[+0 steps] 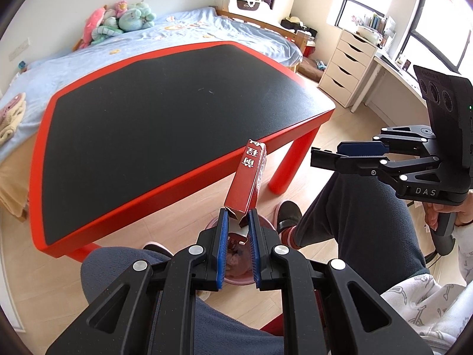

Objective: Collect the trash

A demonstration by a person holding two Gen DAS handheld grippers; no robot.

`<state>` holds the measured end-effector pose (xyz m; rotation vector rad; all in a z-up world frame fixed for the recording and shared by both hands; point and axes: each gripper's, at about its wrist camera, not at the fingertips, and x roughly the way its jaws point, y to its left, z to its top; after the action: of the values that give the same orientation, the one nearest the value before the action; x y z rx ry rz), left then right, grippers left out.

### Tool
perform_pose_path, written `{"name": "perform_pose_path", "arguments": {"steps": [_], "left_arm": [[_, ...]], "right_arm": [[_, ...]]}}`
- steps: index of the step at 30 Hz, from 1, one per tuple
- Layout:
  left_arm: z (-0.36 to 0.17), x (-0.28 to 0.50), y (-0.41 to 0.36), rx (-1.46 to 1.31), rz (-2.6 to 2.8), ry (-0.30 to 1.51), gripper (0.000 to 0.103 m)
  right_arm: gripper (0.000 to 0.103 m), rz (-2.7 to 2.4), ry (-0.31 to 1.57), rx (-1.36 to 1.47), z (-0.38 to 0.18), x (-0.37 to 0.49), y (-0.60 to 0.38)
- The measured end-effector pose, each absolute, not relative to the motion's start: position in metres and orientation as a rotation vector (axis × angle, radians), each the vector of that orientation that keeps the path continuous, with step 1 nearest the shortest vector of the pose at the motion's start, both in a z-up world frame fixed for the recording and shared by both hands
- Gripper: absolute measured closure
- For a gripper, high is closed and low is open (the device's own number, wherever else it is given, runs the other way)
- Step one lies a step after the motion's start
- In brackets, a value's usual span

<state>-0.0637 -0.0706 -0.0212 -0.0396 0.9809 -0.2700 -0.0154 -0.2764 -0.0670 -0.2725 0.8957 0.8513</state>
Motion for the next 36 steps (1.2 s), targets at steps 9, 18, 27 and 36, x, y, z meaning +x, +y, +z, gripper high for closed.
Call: {"name": "perform_pose_path", "arguments": {"steps": [9,18,27,36], "left_arm": [[-0.022,-0.064,-0.073,-0.03,-0.281,0.984,0.09],[-0.024,-0.062,-0.082,-0.015,-0.314,0.991,0.084],[-0.023,-0.06,-0.079,-0.007,-0.262,0.945,0.01],[-0.021,-0.061,-0.071,-0.029,-0.23,0.939,0.008]], "right_arm": [[0.079,0.86,0.905,-0.269,-0.07,-0.013,-0.277],[0.077,0.888,0.916,-0.249,-0.072,-0.013,-0.278],[0.005,0.82,0.904,-0.248,-0.073,-0.008,-0.281],[0.003,0.804,0.93,-0.25,-0.077,-0.005,-0.28]]}}
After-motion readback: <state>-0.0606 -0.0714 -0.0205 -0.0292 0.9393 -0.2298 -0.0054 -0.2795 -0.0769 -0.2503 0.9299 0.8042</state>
